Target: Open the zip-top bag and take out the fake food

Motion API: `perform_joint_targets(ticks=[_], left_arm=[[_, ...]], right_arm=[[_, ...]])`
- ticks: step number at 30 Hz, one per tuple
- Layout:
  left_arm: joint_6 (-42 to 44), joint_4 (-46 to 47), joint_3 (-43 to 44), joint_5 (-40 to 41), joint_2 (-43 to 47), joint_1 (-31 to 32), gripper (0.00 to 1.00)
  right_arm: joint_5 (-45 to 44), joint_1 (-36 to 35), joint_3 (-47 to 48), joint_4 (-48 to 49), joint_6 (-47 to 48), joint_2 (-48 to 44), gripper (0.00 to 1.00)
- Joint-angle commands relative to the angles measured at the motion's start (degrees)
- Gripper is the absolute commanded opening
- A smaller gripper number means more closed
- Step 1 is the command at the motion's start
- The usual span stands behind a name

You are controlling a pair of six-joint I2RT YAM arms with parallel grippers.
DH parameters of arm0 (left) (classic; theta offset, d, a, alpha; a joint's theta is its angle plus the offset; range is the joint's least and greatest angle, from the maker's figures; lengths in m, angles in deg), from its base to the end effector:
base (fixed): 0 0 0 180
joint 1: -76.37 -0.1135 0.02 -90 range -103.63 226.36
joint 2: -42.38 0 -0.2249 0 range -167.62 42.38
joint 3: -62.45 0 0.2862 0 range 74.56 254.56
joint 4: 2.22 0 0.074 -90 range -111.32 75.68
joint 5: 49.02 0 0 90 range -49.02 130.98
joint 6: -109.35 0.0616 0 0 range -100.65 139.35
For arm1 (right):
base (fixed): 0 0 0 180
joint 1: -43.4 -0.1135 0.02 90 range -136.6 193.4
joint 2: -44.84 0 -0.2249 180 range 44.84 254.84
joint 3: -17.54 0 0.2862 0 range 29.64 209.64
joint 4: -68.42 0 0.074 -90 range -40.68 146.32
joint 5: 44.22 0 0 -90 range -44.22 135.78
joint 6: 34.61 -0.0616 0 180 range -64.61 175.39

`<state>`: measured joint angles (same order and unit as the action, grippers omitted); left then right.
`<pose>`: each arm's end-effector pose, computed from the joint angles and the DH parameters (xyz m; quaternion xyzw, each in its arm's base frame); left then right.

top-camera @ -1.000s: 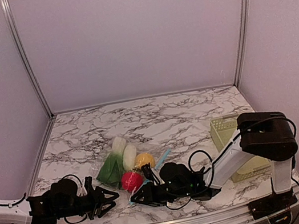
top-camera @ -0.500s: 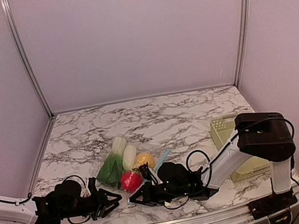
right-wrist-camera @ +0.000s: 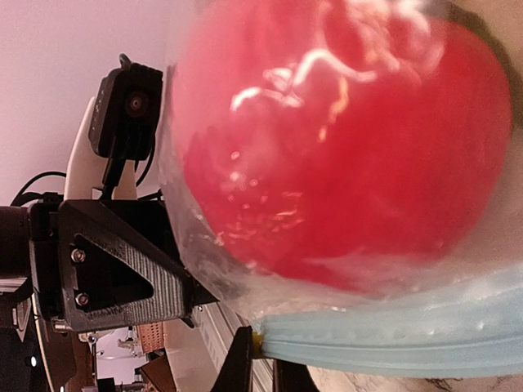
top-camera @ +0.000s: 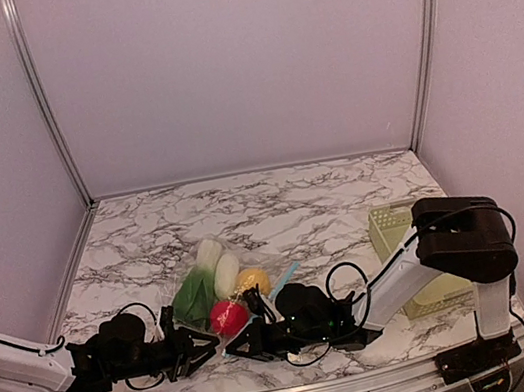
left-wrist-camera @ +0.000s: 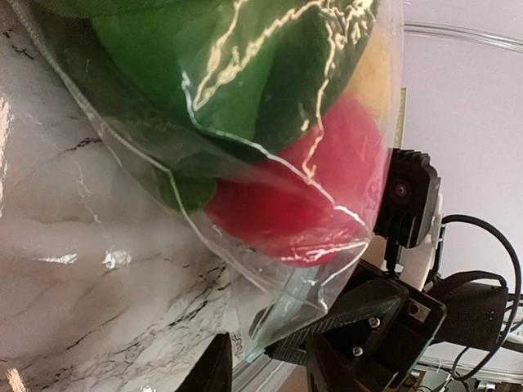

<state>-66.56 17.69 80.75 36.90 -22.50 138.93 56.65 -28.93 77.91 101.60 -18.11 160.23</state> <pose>0.1078 -0.2170 0.0485 -0.1538 0.8368 -0.5131 0.1134 0.1120 0.3898 0.0321 -0.0447 0.8250 0.5563 0.0889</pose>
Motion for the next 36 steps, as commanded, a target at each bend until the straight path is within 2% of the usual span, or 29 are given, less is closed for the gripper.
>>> perform_joint_targets(ticks=[1,12,18,27,36], left_arm=[[1.1,0.5,0.4,-0.6,-1.5,0.3,0.32],[4.1,-0.5,3.1,-2.2,-3.4,0.3,0.33],[3.1,0.6,3.4,-3.1,-6.7,0.3,0.33],[0.5,1.9,2.4,-0.5,-5.6,0.3,0.32],[-3.5,9.4,0.8,0.7,-6.0,0.3,0.24]], right_arm=[[0.5,0.2,1.7,-0.7,-0.6,-1.2,0.00],[0.5,0.1,1.8,-1.3,-0.5,-2.0,0.00],[0.1,0.0,1.5,-1.9,-0.2,-3.2,0.00],[0.7,0.0,2.0,-2.0,-0.2,-3.1,0.00],[1.8,0.1,2.1,-0.4,-1.1,-3.3,0.00]])
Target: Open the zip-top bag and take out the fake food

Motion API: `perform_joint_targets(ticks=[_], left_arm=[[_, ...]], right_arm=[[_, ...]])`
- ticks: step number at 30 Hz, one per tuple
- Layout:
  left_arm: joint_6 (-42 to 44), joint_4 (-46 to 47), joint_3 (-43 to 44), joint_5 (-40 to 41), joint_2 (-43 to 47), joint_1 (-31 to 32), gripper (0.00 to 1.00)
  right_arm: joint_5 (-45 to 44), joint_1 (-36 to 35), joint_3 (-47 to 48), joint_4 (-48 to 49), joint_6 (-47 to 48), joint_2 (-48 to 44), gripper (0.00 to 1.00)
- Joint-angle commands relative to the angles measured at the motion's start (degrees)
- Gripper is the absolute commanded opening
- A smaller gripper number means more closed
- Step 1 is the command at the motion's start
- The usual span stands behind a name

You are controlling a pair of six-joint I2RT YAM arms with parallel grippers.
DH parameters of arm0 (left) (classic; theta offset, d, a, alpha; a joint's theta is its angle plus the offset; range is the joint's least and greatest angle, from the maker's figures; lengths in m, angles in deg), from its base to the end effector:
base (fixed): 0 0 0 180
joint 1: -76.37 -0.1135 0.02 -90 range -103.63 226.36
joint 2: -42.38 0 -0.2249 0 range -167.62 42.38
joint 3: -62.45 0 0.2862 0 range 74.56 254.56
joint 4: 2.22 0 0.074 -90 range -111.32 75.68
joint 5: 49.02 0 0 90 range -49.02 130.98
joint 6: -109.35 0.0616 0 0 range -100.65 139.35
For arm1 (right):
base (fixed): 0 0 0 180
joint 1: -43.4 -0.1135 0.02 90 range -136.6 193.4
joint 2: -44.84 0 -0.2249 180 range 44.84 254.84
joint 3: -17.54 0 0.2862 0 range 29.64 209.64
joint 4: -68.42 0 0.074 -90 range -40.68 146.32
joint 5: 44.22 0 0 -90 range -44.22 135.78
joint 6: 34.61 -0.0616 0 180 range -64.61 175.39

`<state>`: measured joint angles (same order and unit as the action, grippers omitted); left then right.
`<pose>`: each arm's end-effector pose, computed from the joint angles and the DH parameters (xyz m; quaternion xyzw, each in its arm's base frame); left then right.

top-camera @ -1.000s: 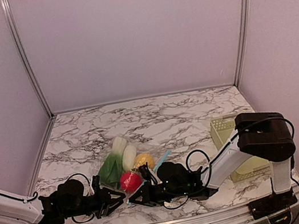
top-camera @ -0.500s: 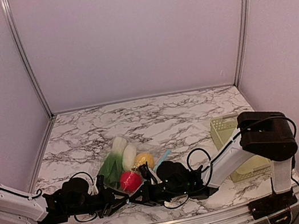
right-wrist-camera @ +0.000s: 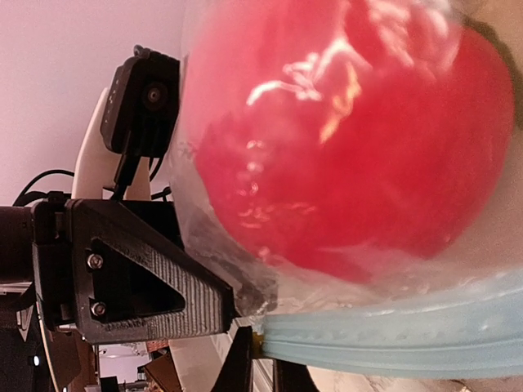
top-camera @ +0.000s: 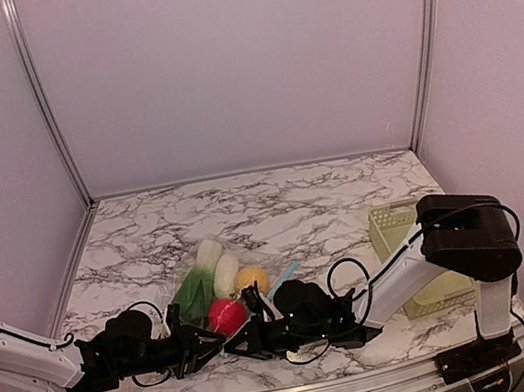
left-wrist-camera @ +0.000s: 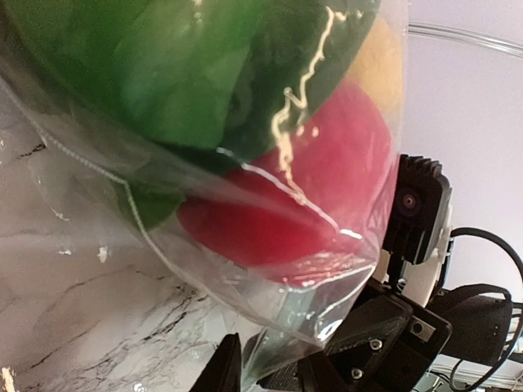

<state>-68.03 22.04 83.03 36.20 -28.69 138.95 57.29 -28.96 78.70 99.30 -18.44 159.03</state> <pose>0.1108 -0.2248 0.0456 -0.1607 0.8333 -0.5189 0.1026 0.1121 0.3932 0.0393 -0.0454 0.8262 0.5555 0.0819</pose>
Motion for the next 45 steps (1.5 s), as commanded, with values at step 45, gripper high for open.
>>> perform_joint_targets(ticks=[45], left_arm=[[-1.8,-9.0,-2.9,0.5,12.0,0.2,0.00]], right_arm=[[-4.9,3.8,-8.6,8.7,-6.9,-5.4,0.04]])
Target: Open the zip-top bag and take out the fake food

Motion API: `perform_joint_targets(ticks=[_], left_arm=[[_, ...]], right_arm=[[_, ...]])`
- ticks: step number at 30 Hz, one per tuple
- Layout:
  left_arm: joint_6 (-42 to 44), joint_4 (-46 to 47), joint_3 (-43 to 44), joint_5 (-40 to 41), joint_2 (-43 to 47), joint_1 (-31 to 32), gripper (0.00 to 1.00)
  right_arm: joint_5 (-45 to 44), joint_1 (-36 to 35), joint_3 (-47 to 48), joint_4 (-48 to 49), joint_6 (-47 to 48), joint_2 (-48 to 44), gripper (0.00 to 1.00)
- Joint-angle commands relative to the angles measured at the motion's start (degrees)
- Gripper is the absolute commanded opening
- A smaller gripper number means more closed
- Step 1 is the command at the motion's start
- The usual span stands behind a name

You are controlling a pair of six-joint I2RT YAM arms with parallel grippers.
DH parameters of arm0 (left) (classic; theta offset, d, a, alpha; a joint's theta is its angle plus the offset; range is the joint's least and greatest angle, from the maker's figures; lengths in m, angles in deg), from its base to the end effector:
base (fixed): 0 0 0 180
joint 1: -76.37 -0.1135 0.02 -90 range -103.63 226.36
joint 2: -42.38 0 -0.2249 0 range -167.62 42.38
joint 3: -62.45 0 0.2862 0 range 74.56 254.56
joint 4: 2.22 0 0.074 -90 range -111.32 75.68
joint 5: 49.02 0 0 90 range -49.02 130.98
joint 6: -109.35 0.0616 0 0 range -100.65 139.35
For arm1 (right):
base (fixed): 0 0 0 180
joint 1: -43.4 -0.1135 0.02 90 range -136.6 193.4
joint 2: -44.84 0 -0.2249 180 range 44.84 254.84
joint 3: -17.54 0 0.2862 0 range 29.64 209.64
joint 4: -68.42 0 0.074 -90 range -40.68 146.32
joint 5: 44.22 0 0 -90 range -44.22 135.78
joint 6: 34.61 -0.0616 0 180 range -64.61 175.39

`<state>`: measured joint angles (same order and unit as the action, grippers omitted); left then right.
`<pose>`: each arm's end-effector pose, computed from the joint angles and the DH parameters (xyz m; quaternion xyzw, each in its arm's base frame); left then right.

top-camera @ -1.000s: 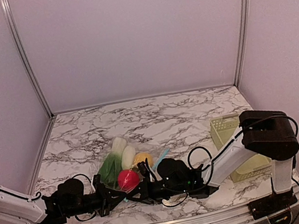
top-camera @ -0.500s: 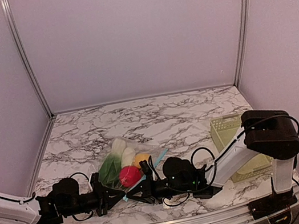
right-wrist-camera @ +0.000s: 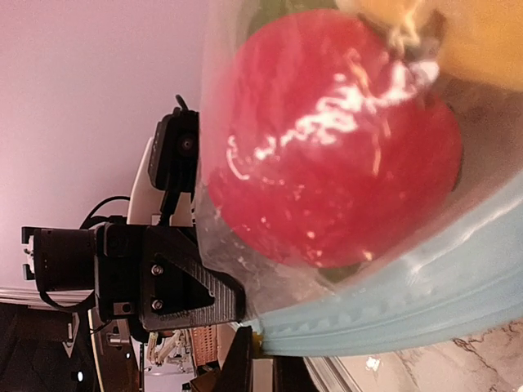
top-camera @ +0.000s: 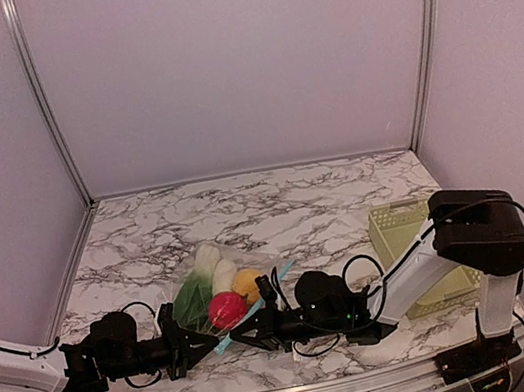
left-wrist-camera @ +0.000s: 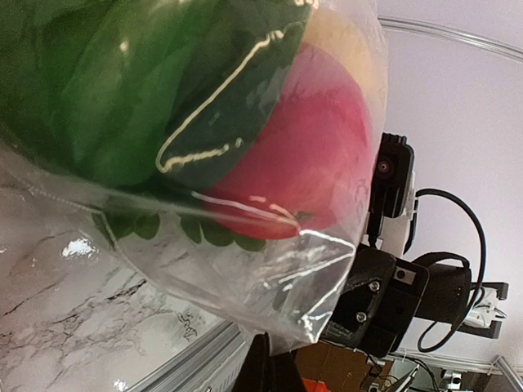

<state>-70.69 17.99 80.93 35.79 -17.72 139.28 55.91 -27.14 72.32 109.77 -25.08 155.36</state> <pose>0.1079 -0.2232 0.0690 -0.1688 0.8083 -0.5560 0.0953 0.1198 0.3717 0.0541 0.0142 0.7887 0.6086 0.0853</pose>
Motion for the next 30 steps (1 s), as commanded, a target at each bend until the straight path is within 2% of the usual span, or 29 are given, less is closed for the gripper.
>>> perform_joint_targets(ticks=[1,14,30], left_arm=[[1.0,-5.1,-0.8,0.8,1.0,-0.1,0.00],[1.7,-8.5,-0.1,-0.6,2.6,-0.1,0.00],[2.0,-12.3,-0.9,-0.5,7.3,-0.1,0.00]], right_arm=[[-3.6,2.1,-2.5,-1.9,-0.3,-1.8,0.04],[-5.4,4.6,-5.5,-2.3,1.0,-3.4,0.04],[-4.8,12.3,-7.0,-9.4,6.9,-8.3,0.04]])
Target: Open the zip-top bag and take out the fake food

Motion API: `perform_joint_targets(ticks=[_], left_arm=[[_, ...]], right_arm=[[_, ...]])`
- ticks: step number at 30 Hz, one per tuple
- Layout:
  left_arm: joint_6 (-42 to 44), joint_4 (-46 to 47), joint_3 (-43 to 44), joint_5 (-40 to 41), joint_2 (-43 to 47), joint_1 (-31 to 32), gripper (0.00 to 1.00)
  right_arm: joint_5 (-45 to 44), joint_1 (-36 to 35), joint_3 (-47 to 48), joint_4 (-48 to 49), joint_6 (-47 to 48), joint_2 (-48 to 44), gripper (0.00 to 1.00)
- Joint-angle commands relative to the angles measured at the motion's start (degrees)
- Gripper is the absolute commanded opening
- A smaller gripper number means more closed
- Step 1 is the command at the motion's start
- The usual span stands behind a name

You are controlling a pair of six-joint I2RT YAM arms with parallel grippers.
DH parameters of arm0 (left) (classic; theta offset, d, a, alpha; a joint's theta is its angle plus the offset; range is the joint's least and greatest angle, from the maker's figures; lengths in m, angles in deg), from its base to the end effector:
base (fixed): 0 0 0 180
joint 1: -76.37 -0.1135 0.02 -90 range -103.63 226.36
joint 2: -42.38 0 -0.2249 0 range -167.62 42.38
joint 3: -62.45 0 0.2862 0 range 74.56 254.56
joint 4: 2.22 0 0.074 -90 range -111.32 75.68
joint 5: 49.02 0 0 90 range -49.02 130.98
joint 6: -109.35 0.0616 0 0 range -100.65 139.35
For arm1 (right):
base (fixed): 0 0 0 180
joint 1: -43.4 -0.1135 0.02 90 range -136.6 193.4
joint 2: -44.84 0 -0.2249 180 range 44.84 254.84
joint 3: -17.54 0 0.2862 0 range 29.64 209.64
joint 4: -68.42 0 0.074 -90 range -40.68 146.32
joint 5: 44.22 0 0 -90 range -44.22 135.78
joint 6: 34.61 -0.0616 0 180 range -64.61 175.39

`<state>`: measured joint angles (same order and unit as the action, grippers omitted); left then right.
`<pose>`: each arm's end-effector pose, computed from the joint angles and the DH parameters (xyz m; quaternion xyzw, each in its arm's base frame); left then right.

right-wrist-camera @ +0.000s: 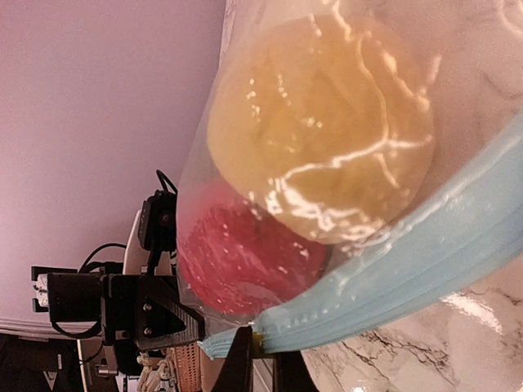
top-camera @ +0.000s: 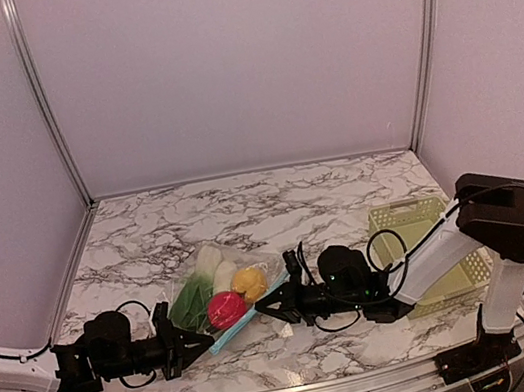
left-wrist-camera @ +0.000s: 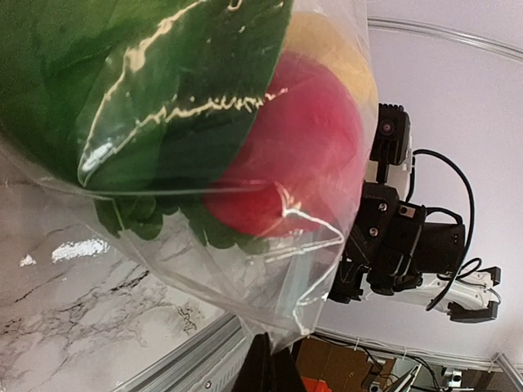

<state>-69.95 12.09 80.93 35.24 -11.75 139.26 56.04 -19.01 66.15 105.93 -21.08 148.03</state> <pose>0.1070 -0.2225 0.0797 -0.1609 0.8094 -0.5567 0.0952 0.1597 0.3294 0.0597 0.0453 0.8015 0.5795 0.1406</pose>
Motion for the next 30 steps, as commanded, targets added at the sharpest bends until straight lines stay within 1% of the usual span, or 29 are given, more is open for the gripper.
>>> perform_joint_targets(ticks=[1,10,26,30], left_arm=[[1.3,-6.6,-0.9,0.1,1.7,-0.1,0.00],[1.1,-7.8,-1.4,0.4,3.9,-0.1,0.00],[1.6,-8.9,-1.4,0.0,5.9,-0.1,0.00],[1.7,-8.5,-0.8,0.0,5.8,-0.1,0.00]], right_arm=[[-4.9,4.8,-0.8,-5.9,3.2,-1.2,0.04],[-4.3,8.5,0.4,-9.8,6.7,-3.1,0.04],[-4.9,14.8,4.9,-21.5,14.5,-7.2,0.05],[-5.2,16.4,5.1,-22.6,15.6,-8.3,0.05]])
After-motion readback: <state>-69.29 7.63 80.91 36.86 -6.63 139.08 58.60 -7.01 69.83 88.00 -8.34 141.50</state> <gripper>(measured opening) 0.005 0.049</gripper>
